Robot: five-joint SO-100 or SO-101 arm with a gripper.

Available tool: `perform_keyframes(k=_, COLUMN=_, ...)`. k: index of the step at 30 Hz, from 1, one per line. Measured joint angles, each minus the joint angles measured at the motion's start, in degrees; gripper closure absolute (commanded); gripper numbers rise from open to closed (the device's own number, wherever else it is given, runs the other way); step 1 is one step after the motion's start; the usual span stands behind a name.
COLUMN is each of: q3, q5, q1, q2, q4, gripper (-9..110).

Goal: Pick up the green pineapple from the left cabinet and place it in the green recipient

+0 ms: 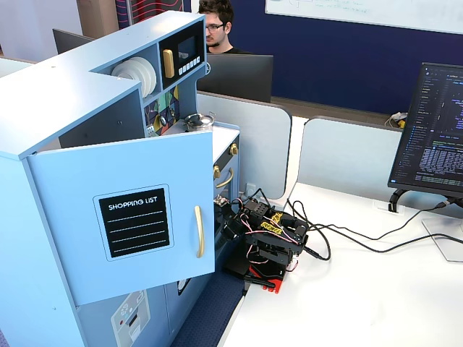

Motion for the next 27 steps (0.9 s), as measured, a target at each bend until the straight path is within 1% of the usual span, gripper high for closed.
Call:
perform_keyframes(k=6, q3=0.0, q5=2.02, q1=-0.7, q2=0.26, q4=5.8, gripper=78)
perform_keyframes(k=27, q3=-0.09, q5=2.37, q1=-0.88, q2=0.44, q4=6.59, gripper=78)
